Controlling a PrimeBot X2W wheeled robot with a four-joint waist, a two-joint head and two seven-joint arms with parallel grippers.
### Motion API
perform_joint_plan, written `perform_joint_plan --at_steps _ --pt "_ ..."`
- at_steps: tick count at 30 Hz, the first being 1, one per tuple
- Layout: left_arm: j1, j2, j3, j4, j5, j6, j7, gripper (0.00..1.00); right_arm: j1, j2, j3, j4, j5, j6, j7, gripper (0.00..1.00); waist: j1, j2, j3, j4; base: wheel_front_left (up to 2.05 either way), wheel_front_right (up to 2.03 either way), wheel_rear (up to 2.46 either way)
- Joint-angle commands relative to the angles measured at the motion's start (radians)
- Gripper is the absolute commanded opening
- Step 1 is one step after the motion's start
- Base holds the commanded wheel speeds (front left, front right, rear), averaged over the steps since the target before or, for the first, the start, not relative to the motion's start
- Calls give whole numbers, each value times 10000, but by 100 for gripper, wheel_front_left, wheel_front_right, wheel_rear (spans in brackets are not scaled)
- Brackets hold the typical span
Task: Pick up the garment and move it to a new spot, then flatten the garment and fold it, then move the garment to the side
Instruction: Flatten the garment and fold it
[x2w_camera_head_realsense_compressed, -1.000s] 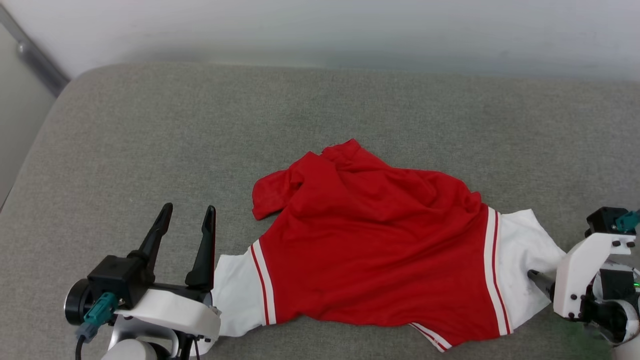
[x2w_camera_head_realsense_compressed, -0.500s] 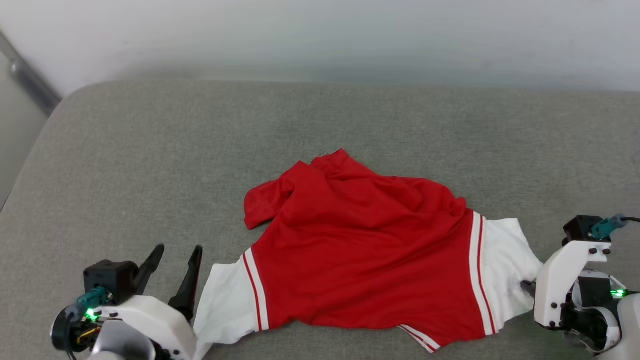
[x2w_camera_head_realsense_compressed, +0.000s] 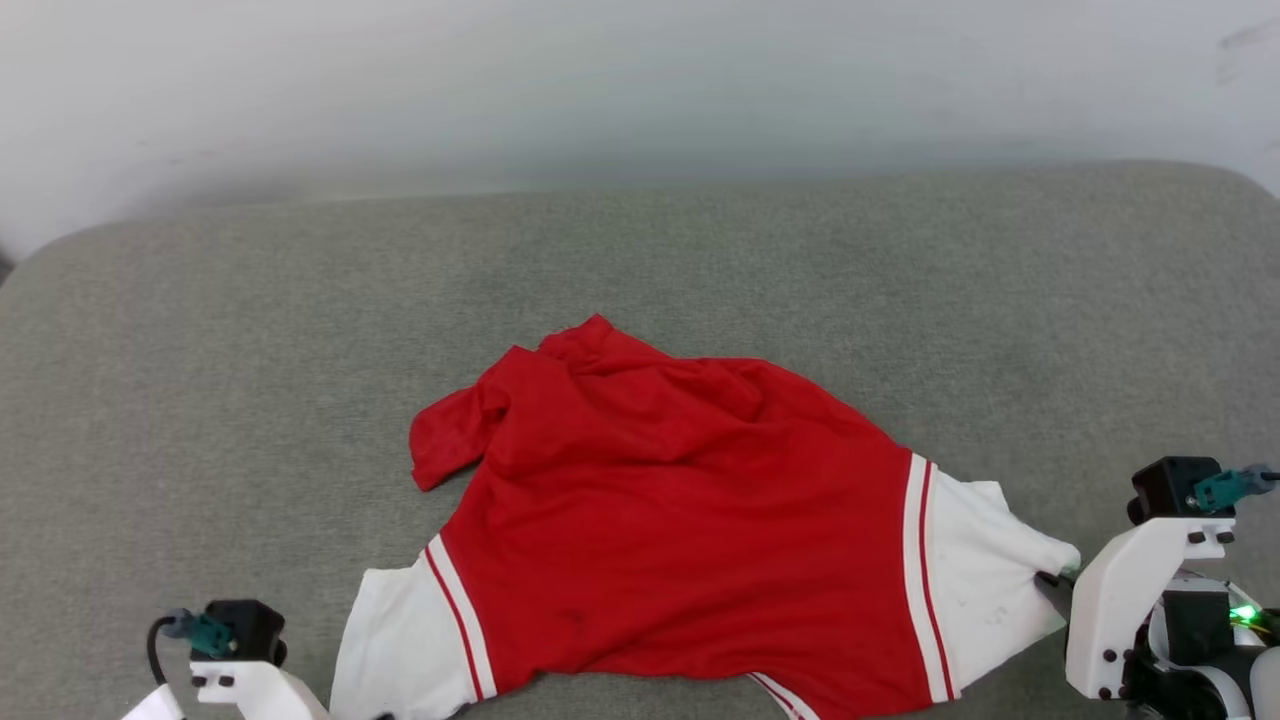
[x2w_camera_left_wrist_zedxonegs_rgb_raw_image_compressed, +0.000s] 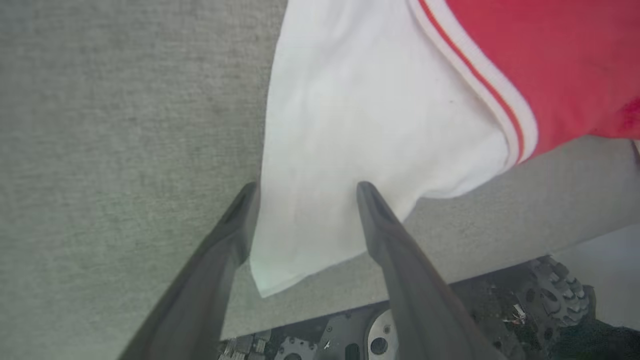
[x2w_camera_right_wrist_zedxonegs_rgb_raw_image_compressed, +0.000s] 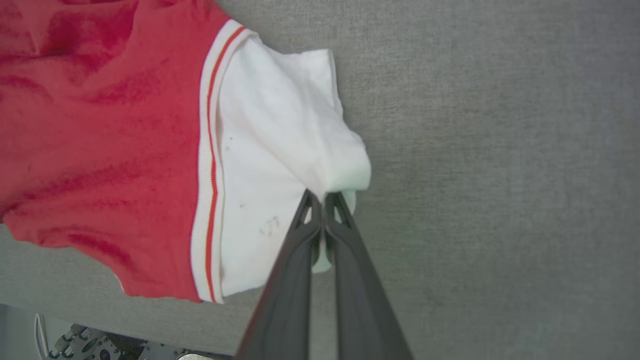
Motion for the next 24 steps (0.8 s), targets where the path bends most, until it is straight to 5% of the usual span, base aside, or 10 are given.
perform_joint_plan --at_steps 1,7,8,9,10,17,24 --pt "-3 -59 -95 162 -65 -57 179 100 115 53 -16 -154 -52 -4 18 0 -1 0 180 -170 0 0 0" --pt "-37 -399 -660 1116 -531 -277 1223 100 290 320 -168 -446 -126 -4 73 0 -1 0 423 -329 0 0 0" --pt "-43 -469 -768 1201 -558 -355 1348 81 314 357 -183 -473 -158 -4 81 0 -1 0 441 -336 0 0 0" --pt "-62 -524 -861 1247 -549 -436 1426 27 331 372 -221 -501 -201 -4 65 0 -1 0 453 -336 0 0 0" --pt "-101 -623 -903 1263 -585 -514 1430 0 327 379 -263 -515 -213 -4 12 0 -1 0 452 -325 0 0 0" --pt "-732 -356 -693 1077 424 -485 296 0 159 118 -156 -507 -396 -4 -717 0 -1 0 89 -148 0 0 0" --pt "-1790 -85 -82 21 1818 470 -972 0 -387 -61 -160 -403 -472 -5 -1652 0 -1 0 -551 142 0 0 0"
